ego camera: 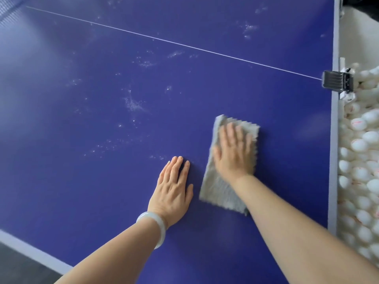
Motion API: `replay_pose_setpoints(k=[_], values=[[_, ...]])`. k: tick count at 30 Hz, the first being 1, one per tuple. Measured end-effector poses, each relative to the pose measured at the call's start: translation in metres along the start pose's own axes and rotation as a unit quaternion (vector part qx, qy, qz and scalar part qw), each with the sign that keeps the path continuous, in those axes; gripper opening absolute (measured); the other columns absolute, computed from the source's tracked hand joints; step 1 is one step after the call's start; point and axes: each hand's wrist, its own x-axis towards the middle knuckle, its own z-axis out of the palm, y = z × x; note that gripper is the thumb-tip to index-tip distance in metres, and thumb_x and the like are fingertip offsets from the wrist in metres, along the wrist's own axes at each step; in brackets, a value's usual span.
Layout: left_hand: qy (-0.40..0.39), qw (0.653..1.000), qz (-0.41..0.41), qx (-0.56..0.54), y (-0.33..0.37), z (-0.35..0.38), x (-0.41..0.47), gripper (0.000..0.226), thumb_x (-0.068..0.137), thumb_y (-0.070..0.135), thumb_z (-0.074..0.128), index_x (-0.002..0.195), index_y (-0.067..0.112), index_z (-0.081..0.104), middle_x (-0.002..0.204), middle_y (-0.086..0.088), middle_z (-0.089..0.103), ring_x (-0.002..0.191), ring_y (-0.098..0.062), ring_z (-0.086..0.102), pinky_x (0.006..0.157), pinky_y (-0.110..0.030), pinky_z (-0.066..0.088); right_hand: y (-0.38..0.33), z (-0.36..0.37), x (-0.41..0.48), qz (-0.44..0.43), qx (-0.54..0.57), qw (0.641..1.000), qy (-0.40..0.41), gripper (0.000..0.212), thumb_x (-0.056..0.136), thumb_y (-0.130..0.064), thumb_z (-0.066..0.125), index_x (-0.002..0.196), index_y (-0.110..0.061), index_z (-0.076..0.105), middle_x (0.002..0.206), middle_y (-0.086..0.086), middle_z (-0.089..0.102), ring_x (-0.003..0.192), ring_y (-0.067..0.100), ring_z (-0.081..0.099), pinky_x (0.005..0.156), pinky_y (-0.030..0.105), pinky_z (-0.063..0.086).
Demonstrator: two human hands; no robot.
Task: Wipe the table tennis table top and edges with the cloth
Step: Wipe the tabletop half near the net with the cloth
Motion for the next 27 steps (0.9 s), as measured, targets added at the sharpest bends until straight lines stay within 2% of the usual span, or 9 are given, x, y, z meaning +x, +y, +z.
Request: replay_pose_setpoints(k=[3, 6, 10, 13, 16, 19, 21, 24, 27], values=[[0.009, 1.0, 0.003, -0.013, 0.0, 0.0, 0.0, 0.06, 0.096, 0.035, 0.036, 0.144, 0.001, 0.046, 0.152, -0.018, 0.04, 0.143, -0.035, 0.035, 0.119, -0.044, 0.022, -0.016, 0.013, -0.06, -0.21, -0.004, 0.978, 0.0, 0.065, 0.101, -0.047, 0.029, 0.159, -0.02, 0.021, 0.168, 0.002, 0.012, 0.155, 0.023, 0.008, 0.124, 0.053, 0.009], [0.011, 1.0, 0.003, -0.015, 0.0, 0.003, 0.001, 0.06, 0.096, 0.035, 0.036, 0.145, 0.002, 0.045, 0.153, -0.018, 0.039, 0.144, -0.034, 0.034, 0.119, -0.042, 0.019, 0.04, 0.012, -0.066, -0.267, -0.01, 0.964, -0.006, 0.065, 0.098, -0.042, 0.035, 0.158, -0.019, 0.027, 0.166, 0.002, 0.02, 0.154, 0.021, 0.015, 0.124, 0.05, 0.014], [0.01, 1.0, 0.002, -0.004, -0.002, 0.005, 0.0, 0.061, 0.096, 0.036, 0.035, 0.147, 0.003, 0.043, 0.154, -0.017, 0.037, 0.145, -0.033, 0.031, 0.119, -0.04, 0.016, 0.097, -0.003, -0.013, -0.013, -0.021, 1.0, 0.0, 0.062, 0.103, -0.04, 0.023, 0.159, -0.016, 0.019, 0.167, 0.006, 0.012, 0.155, 0.024, 0.009, 0.125, 0.05, 0.008], [0.005, 1.0, 0.005, -0.012, -0.001, 0.004, 0.0, 0.061, 0.096, 0.036, 0.035, 0.146, 0.002, 0.043, 0.153, -0.018, 0.038, 0.145, -0.034, 0.032, 0.119, -0.042, 0.017, 0.05, -0.002, -0.009, 0.131, 0.024, 0.991, 0.02, 0.063, 0.103, -0.04, 0.026, 0.159, -0.011, 0.02, 0.166, 0.013, 0.013, 0.154, 0.032, 0.012, 0.123, 0.056, 0.007], [0.01, 1.0, 0.008, -0.011, -0.001, 0.005, 0.0, 0.061, 0.096, 0.035, 0.034, 0.146, 0.001, 0.043, 0.153, -0.018, 0.038, 0.144, -0.035, 0.032, 0.12, -0.043, 0.018, -0.009, 0.014, -0.063, -0.017, 0.016, 0.999, 0.032, 0.066, 0.101, -0.044, 0.029, 0.157, -0.009, 0.027, 0.164, 0.017, 0.021, 0.153, 0.034, 0.017, 0.121, 0.059, 0.014], [0.008, 1.0, 0.005, -0.01, -0.001, 0.005, 0.001, 0.062, 0.096, 0.036, 0.032, 0.148, 0.002, 0.04, 0.155, -0.017, 0.035, 0.146, -0.032, 0.026, 0.121, -0.039, 0.011, 0.026, 0.016, -0.1, -0.193, 0.002, 0.981, 0.004, 0.064, 0.099, -0.043, 0.032, 0.157, -0.016, 0.028, 0.166, 0.006, 0.018, 0.154, 0.025, 0.015, 0.12, 0.055, 0.023], [0.006, 1.0, 0.0, -0.009, -0.002, 0.006, 0.001, 0.063, 0.096, 0.037, 0.029, 0.149, 0.004, 0.038, 0.156, -0.015, 0.032, 0.147, -0.031, 0.022, 0.122, -0.037, 0.007, 0.086, 0.012, -0.102, -0.13, -0.015, 0.991, 0.01, 0.063, 0.099, -0.042, 0.028, 0.157, -0.016, 0.028, 0.165, 0.005, 0.019, 0.153, 0.025, 0.02, 0.12, 0.055, 0.024], [-0.005, 1.0, -0.006, -0.011, -0.002, 0.007, 0.001, 0.067, 0.096, 0.041, 0.022, 0.152, 0.007, 0.033, 0.159, -0.013, 0.027, 0.15, -0.029, 0.017, 0.124, -0.04, 0.009, 0.142, -0.001, -0.103, 0.144, 0.001, 0.99, 0.005, 0.071, 0.097, -0.046, 0.017, 0.157, -0.01, 0.027, 0.165, 0.013, 0.018, 0.152, 0.033, 0.019, 0.122, 0.056, 0.016], [-0.006, 1.0, -0.005, -0.016, -0.003, 0.006, 0.001, 0.067, 0.096, 0.041, 0.022, 0.151, 0.005, 0.034, 0.158, -0.015, 0.029, 0.149, -0.032, 0.019, 0.123, -0.042, 0.012, 0.076, -0.002, -0.108, 0.257, 0.035, 0.965, 0.033, 0.069, 0.097, -0.043, 0.027, 0.155, -0.007, 0.032, 0.162, 0.018, 0.026, 0.149, 0.038, 0.024, 0.119, 0.058, 0.018]])
